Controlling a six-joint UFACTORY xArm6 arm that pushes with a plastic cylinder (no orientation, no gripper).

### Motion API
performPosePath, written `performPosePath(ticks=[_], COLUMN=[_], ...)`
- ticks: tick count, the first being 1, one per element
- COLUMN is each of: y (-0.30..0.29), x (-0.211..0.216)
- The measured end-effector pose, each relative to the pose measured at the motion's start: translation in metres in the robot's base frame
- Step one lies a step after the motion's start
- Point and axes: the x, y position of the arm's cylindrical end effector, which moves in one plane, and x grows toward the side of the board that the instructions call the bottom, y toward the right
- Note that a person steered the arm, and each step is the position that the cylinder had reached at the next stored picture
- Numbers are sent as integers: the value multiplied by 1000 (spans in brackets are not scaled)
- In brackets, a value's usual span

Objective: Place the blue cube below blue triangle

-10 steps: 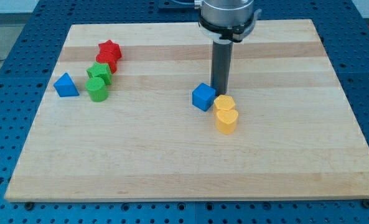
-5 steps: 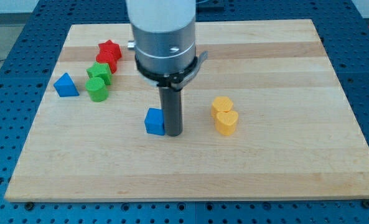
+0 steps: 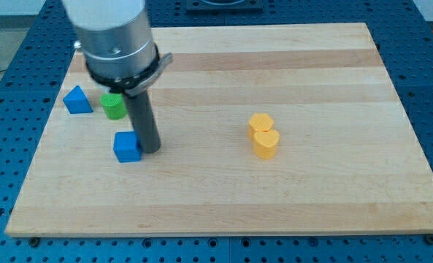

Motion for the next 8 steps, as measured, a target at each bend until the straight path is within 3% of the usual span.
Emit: performPosePath(ticks=[1,3,6,8], y=[-21,-41,-121,-156], x=[17,-1,-2,23])
